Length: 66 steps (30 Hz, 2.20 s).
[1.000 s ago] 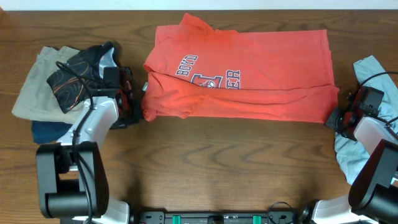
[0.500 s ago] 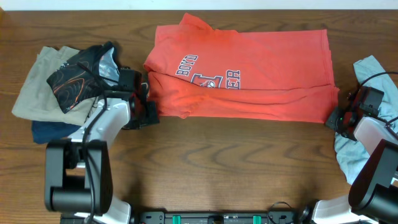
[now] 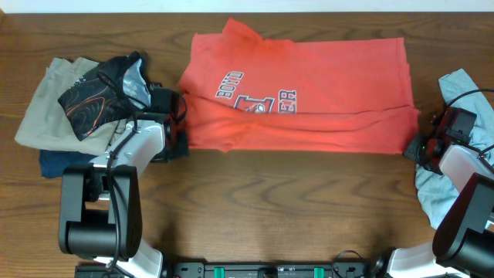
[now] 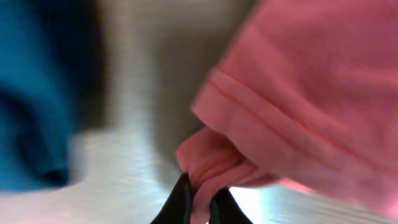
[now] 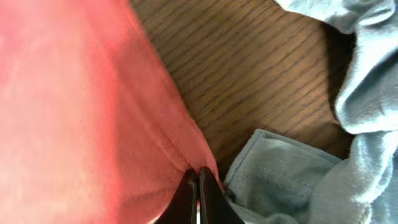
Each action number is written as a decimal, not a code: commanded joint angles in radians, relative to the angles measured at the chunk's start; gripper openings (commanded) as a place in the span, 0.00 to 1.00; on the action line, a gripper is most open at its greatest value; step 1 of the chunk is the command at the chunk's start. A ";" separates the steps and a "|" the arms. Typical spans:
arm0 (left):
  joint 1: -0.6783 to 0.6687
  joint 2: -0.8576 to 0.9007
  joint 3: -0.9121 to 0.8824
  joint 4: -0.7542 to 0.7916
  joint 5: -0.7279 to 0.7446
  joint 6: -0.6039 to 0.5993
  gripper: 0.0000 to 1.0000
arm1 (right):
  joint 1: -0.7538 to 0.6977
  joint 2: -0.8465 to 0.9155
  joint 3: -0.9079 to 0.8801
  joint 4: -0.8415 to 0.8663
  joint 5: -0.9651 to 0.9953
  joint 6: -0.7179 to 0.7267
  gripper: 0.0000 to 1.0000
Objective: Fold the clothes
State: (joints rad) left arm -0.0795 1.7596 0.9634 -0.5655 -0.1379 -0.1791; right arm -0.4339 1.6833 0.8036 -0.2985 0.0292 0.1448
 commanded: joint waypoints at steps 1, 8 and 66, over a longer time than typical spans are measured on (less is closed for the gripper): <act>0.011 -0.010 -0.015 -0.024 -0.324 0.002 0.06 | 0.001 0.019 -0.029 -0.027 0.097 -0.003 0.01; 0.012 -0.021 -0.015 -0.095 -0.423 0.002 0.27 | -0.012 0.019 -0.029 -0.026 0.098 -0.003 0.01; -0.400 -0.024 0.017 0.032 0.092 0.108 0.25 | -0.026 0.019 -0.029 -0.031 0.071 0.000 0.01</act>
State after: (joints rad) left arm -0.4808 1.7512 0.9581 -0.5285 -0.0071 -0.0799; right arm -0.4423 1.6817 0.8036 -0.3054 0.0601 0.1452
